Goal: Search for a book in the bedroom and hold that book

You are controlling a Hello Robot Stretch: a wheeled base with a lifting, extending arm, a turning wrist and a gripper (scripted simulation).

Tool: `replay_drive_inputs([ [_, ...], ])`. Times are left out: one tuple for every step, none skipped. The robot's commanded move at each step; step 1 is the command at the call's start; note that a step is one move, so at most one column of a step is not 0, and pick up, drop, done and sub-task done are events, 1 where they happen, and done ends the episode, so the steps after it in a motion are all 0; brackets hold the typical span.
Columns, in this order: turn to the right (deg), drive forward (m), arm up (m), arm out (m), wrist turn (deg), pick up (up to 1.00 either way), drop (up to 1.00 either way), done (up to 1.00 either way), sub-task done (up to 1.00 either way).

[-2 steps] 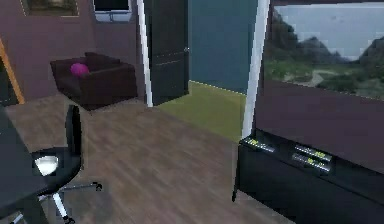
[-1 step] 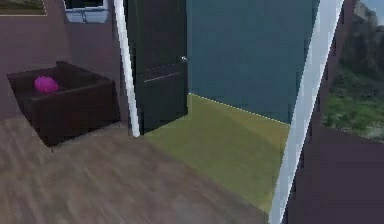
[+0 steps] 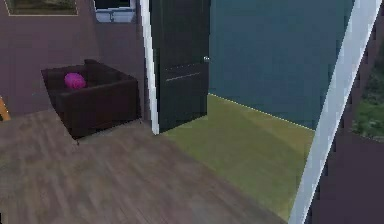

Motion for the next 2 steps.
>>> replay_drive_inputs([
  [0.0, 0.25, 0.0, 0.0, 0.0, 0.0, 0.0, 0.0, 0.0],
  [12.0, 0.0, 0.0, 0.0, 0.0, 0.0, 0.0, 0.0, 0.0],
])
